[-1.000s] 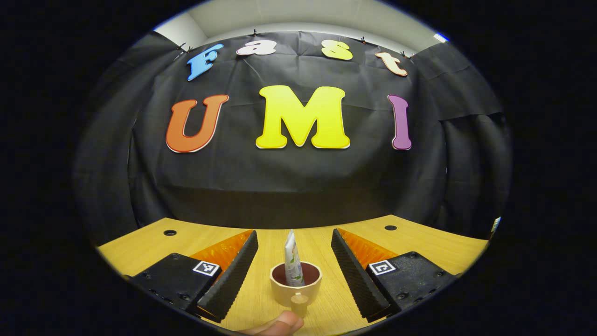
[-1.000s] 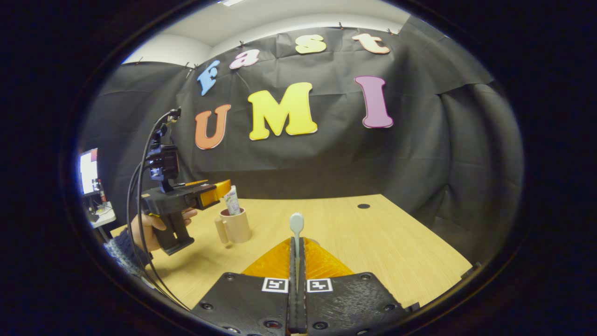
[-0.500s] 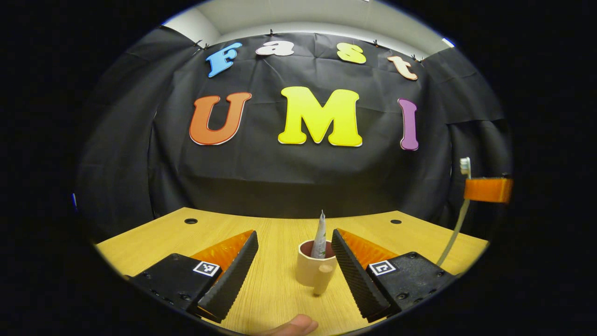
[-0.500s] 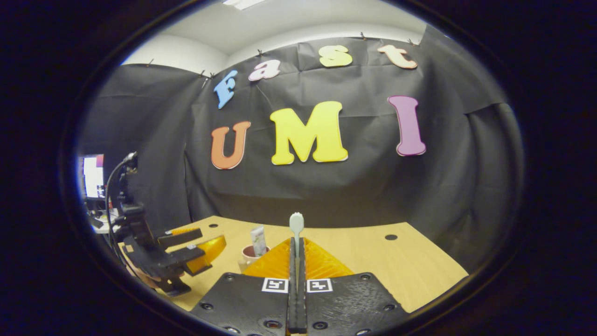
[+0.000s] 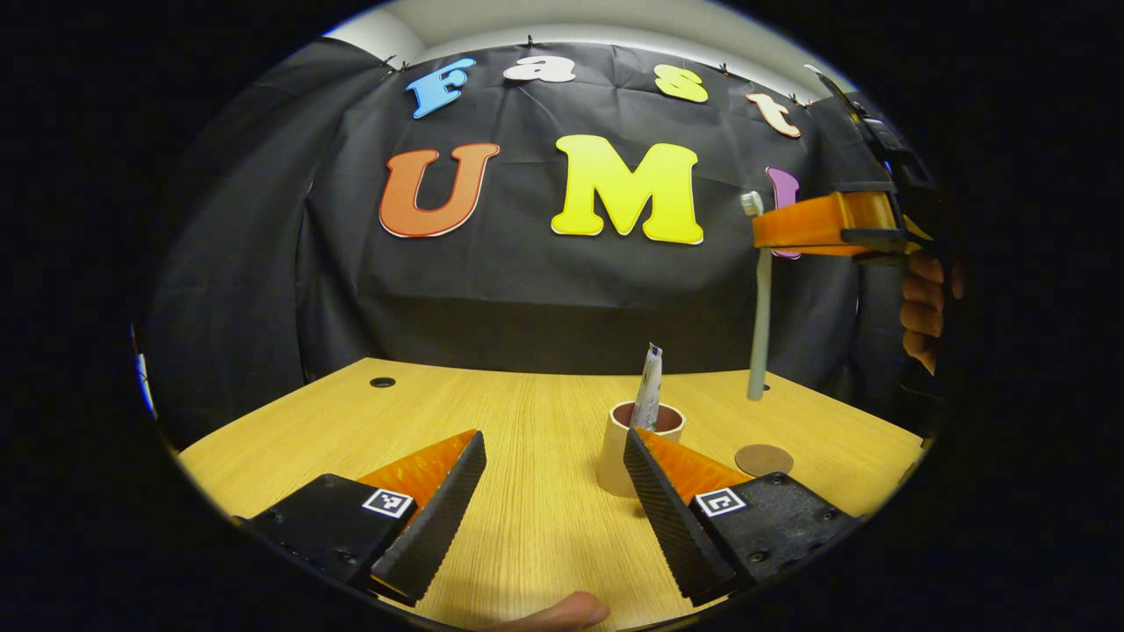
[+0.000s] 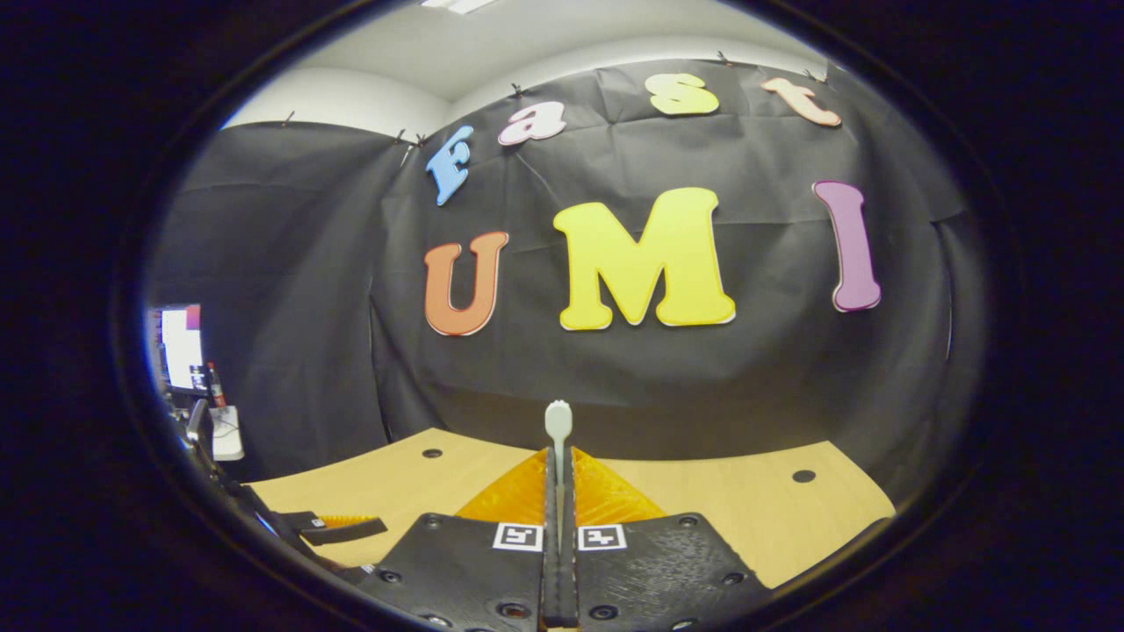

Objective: Put the toothbrush and toothpaste on the desktop into the cup, then pick up the cup and place it on the coaster on the desktop.

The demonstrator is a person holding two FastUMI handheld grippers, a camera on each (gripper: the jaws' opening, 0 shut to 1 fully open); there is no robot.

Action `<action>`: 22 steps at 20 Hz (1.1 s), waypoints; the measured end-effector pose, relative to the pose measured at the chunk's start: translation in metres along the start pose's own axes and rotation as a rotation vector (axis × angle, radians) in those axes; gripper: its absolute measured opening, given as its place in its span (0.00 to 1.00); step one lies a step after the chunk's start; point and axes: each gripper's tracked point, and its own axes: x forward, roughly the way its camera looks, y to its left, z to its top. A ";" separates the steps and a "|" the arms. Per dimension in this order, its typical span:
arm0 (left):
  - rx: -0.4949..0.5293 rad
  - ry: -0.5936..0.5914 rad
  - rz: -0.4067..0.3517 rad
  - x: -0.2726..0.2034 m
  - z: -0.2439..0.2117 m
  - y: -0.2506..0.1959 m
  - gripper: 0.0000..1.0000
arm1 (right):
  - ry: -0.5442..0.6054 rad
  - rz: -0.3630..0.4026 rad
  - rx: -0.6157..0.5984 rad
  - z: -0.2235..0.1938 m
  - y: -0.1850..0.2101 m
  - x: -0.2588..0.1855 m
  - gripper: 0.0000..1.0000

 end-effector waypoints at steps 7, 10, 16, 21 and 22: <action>-0.004 -0.004 -0.041 -0.010 -0.007 0.003 1.00 | 0.036 0.004 -0.018 -0.025 0.028 0.051 0.00; -0.016 0.019 -0.047 -0.008 -0.016 0.006 1.00 | 0.065 -0.005 -0.016 -0.038 0.029 0.060 0.01; 0.003 0.028 -0.059 -0.006 -0.015 0.002 1.00 | 0.057 -0.007 0.000 -0.032 0.022 0.057 0.60; 0.021 0.020 -0.065 -0.007 -0.012 -0.004 1.00 | 0.030 -0.009 -0.029 -0.021 0.022 0.036 0.95; 0.023 0.020 -0.066 -0.007 -0.011 -0.006 1.00 | 0.032 -0.001 -0.030 -0.021 0.023 0.032 0.95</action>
